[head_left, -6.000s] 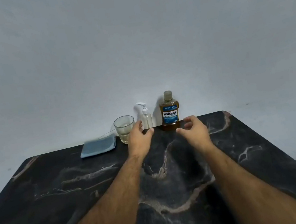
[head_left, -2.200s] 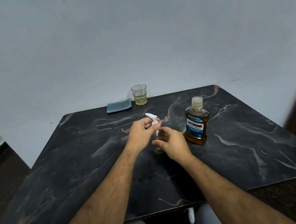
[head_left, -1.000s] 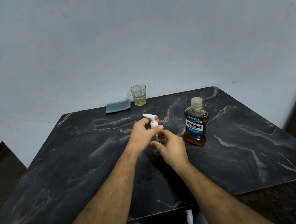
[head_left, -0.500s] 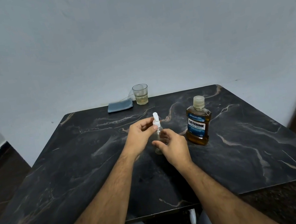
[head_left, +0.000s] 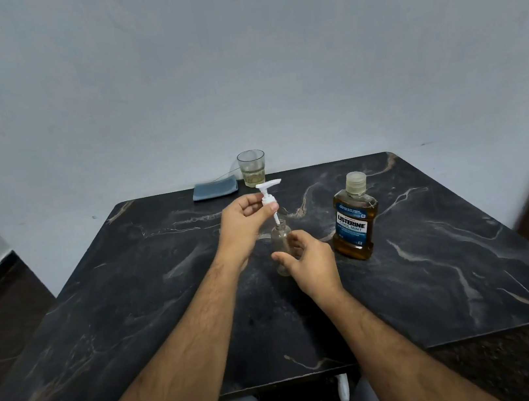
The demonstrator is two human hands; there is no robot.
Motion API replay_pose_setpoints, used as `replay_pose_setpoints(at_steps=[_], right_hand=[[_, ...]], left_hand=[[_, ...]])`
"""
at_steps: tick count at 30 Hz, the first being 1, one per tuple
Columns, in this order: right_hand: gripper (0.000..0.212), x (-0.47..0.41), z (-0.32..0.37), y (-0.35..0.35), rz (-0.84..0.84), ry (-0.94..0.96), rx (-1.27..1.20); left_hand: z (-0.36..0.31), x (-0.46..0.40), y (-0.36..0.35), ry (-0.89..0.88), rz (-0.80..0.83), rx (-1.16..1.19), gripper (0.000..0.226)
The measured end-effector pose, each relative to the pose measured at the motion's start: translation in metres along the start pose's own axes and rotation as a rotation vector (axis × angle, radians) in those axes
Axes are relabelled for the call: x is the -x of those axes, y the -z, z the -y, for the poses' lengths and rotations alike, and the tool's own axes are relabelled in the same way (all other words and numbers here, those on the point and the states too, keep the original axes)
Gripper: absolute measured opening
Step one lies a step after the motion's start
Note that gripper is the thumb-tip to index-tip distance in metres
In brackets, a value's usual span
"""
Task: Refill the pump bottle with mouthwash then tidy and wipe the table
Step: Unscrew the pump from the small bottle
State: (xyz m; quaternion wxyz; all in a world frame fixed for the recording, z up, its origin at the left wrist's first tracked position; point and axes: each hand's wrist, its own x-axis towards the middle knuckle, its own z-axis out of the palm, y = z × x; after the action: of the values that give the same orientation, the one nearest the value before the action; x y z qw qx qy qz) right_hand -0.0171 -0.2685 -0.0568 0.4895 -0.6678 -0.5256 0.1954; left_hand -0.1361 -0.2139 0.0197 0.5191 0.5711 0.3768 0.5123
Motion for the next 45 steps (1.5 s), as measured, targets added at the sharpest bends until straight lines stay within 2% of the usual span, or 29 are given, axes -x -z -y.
replay_pose_setpoints(at_steps=[6,16,21,24,26,31,33,39,45], right_hand=[[0.039,-0.002,-0.004,-0.003,-0.006,0.009,-0.014],[0.047,-0.003,-0.006,-0.002,0.023,-0.009,0.001],[0.047,-0.003,-0.007,-0.002,0.023,-0.004,0.001],[0.048,-0.003,-0.007,-0.002,0.021,-0.002,0.001],[0.047,-0.003,-0.007,-0.002,0.016,0.005,0.005],[0.047,-0.002,-0.006,-0.001,-0.003,0.02,0.017],[0.048,-0.002,-0.006,-0.001,0.002,0.019,0.018],[0.05,-0.002,-0.004,0.0,0.009,0.013,0.02],[0.05,-0.001,-0.002,0.0,0.021,-0.001,0.008]], left_hand=[[-0.013,-0.005,0.01,0.0,-0.153,0.149,0.017],[-0.025,-0.007,0.021,0.025,-0.261,0.256,0.013],[-0.024,-0.01,0.035,0.058,-0.287,0.217,0.007],[-0.018,-0.012,0.045,0.093,-0.266,0.066,0.015],[-0.008,-0.013,0.056,0.107,-0.237,-0.121,0.022],[0.018,-0.013,0.088,0.214,-0.188,-0.7,0.018],[0.021,-0.008,0.095,0.264,-0.174,-0.838,0.019],[0.031,0.006,0.099,0.399,-0.146,-1.014,0.027],[0.04,0.009,0.106,0.479,-0.071,-1.058,0.029]])
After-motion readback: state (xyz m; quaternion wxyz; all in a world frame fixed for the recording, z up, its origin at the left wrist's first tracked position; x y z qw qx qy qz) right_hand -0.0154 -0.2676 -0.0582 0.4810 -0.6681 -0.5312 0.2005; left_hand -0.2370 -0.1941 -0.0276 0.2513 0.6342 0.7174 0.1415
